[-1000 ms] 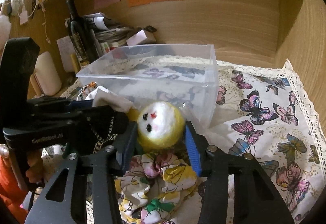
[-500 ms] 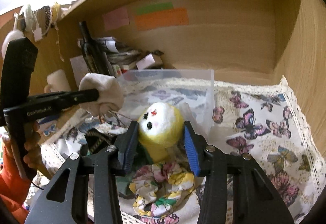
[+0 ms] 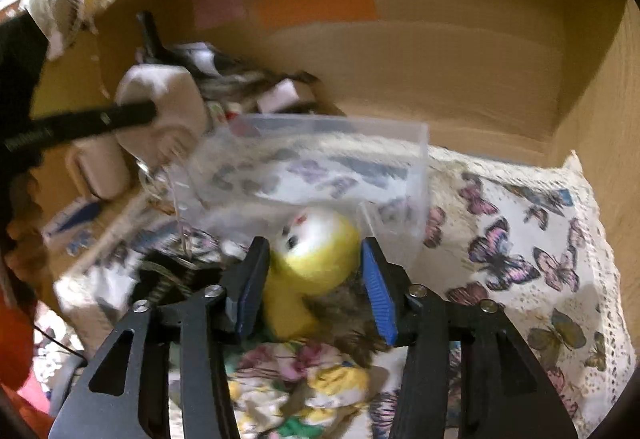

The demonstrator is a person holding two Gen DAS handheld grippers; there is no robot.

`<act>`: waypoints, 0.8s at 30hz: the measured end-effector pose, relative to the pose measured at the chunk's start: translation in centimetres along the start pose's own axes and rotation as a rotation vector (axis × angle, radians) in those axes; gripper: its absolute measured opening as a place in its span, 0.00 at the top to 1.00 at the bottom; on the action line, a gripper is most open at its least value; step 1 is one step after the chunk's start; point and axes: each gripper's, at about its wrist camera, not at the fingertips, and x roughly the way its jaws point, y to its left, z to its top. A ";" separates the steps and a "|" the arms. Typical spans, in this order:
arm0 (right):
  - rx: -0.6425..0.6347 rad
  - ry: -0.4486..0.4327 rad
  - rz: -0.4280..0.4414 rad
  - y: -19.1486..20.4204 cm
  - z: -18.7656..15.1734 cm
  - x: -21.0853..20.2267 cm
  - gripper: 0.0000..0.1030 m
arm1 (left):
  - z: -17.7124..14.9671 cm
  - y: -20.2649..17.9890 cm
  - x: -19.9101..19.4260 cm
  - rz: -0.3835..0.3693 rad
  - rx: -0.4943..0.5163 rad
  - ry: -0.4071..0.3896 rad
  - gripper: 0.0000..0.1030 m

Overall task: Organize soft objects
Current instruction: 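Drop the white cloth into the clear box with the left tool while the right tool lifts the ball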

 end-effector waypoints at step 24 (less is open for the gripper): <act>-0.027 0.063 -0.111 0.2 -4.1 -2.9 0.51 | 3.8 0.7 5.3 0.071 0.078 -0.007 0.95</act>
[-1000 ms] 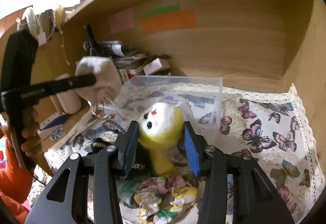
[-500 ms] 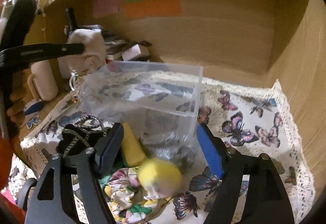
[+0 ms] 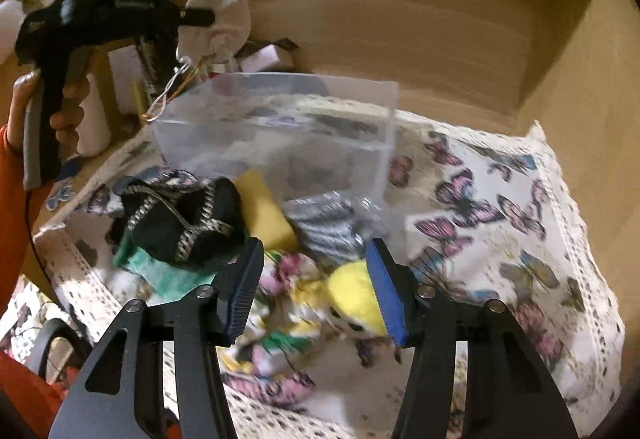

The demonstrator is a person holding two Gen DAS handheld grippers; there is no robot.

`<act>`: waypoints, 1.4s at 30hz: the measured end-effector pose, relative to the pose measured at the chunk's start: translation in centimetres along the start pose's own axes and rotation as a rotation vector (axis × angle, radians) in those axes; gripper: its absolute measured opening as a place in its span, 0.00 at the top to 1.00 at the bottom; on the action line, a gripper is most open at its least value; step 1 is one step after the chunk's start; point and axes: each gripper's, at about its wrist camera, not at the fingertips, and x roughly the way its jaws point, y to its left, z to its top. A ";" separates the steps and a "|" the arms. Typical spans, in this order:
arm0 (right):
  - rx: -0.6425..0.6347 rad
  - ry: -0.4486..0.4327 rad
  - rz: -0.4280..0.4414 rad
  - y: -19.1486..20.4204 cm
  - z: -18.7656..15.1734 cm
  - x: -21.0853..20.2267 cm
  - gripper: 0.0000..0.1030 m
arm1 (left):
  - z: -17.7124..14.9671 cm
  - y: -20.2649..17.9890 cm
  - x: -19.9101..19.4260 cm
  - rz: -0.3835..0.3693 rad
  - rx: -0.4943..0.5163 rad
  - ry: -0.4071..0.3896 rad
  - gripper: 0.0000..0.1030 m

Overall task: Organize soft objects
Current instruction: 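Drop the white cloth into the clear box with the left tool while the right tool lifts the ball, then release the yellow face ball into the clear box with the right tool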

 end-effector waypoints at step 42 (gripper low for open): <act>-0.070 -0.018 0.045 0.3 11.3 6.0 0.62 | -8.4 -0.3 -3.3 0.053 0.004 0.155 0.00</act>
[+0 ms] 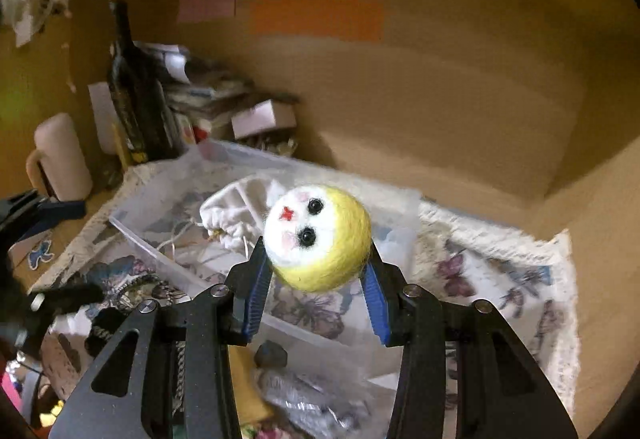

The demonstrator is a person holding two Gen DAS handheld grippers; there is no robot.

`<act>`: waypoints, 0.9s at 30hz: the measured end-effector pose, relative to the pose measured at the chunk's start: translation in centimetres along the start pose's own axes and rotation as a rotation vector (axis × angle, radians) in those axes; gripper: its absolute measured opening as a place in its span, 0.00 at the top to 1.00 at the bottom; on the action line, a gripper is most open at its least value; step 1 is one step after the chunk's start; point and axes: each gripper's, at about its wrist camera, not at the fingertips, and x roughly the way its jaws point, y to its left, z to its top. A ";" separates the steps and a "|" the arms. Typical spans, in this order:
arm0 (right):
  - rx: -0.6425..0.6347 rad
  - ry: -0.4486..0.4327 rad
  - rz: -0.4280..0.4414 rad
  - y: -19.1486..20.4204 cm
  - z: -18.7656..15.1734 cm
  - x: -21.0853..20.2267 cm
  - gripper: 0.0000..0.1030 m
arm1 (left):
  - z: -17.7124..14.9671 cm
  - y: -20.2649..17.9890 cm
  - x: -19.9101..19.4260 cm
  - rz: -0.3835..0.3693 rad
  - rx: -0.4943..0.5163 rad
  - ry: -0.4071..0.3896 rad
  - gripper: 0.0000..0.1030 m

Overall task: Organize soft objects
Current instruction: 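Release the yellow face ball into the clear box with the right tool, then grasp the black chain-strap bag with the left tool while the right tool grasps the silver mesh bag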

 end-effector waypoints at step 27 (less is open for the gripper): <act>0.077 0.063 -0.018 -1.9 -8.4 -2.7 0.23 | -4.7 -5.3 1.6 -0.114 0.076 0.045 0.31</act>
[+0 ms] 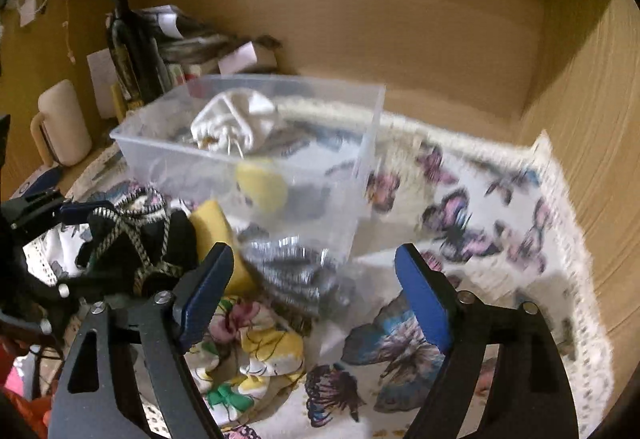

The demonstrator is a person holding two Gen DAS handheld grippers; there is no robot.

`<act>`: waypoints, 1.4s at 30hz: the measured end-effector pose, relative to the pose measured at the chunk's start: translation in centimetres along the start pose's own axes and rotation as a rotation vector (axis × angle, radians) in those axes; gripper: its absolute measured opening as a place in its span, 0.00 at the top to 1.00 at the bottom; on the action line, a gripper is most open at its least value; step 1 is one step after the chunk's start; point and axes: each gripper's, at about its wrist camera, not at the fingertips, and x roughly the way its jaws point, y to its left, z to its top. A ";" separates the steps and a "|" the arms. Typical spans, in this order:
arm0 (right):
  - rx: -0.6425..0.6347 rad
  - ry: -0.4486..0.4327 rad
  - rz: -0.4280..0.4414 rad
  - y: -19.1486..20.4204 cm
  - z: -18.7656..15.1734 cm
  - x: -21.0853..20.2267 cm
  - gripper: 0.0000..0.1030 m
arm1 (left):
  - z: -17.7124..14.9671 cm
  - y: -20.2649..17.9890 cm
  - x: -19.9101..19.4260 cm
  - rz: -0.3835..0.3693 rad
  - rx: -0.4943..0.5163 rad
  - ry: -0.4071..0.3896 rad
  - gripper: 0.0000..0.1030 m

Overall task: Organize soft objects
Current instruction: 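Grasp the black chain-strap bag with the left tool while the right tool grasps the silver mesh bag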

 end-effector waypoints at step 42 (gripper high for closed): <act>-0.040 -0.304 0.012 1.6 7.5 -3.8 0.84 | 9.3 7.1 -6.7 0.166 -0.099 -0.353 0.79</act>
